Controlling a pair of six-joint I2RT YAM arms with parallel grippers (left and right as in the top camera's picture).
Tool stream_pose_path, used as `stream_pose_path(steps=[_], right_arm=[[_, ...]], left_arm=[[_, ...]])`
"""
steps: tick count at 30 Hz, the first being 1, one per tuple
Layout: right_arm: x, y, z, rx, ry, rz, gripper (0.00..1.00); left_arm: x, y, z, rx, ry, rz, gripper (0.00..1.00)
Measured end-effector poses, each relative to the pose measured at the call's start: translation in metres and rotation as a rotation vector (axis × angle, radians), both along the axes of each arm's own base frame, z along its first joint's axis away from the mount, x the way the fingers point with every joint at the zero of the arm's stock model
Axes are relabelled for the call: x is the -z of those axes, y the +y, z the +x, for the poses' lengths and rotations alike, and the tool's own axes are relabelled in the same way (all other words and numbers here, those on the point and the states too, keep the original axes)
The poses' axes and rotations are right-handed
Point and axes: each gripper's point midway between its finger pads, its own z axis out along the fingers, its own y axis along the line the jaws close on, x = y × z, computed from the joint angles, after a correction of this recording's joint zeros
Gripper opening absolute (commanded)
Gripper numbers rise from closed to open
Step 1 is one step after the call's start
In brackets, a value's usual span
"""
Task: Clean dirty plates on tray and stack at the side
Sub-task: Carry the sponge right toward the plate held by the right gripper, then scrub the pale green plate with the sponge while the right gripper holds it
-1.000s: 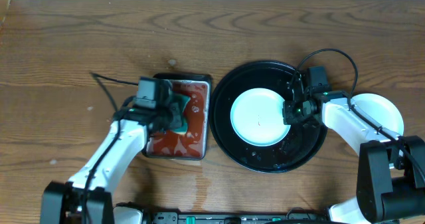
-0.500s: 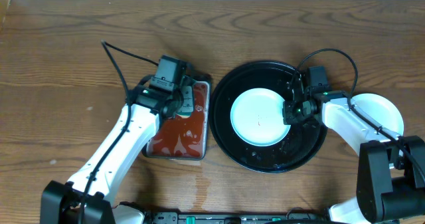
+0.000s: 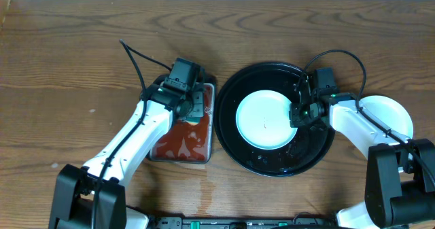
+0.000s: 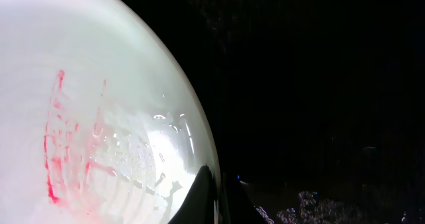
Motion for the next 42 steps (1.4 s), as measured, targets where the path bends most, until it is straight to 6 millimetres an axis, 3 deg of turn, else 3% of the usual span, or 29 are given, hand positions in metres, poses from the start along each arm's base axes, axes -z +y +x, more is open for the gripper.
stream_pose_path(steps=[4,13,19,26,30,35,42], right_arm=[[0.000,0.000,0.000,0.000,0.000,0.000,0.01],[0.000,0.000,0.000,0.000,0.000,0.000,0.01],[0.000,0.000,0.000,0.000,0.000,0.000,0.01],[0.000,0.000,0.000,0.000,-0.001,0.000,0.01],[0.000,0.000,0.000,0.000,0.000,0.000,0.01],[0.000,0.000,0.000,0.000,0.000,0.000,0.01],[0.000,0.000,0.000,-0.001,0.000,0.002,0.01]], left_arm=[[-0.008,-0.038,0.001,0.086,-0.031,-0.118,0.07],[-0.041,-0.146,-0.004,0.243,-0.164,-0.370,0.07],[-0.016,-0.189,-0.011,0.218,-0.110,-0.448,0.08],[0.032,-0.217,-0.013,0.174,-0.015,-0.513,0.07],[0.055,-0.223,-0.023,0.178,0.051,-0.513,0.07],[0.066,-0.213,-0.025,0.139,0.099,-0.458,0.07],[0.068,-0.179,-0.015,0.051,0.156,-0.398,0.07]])
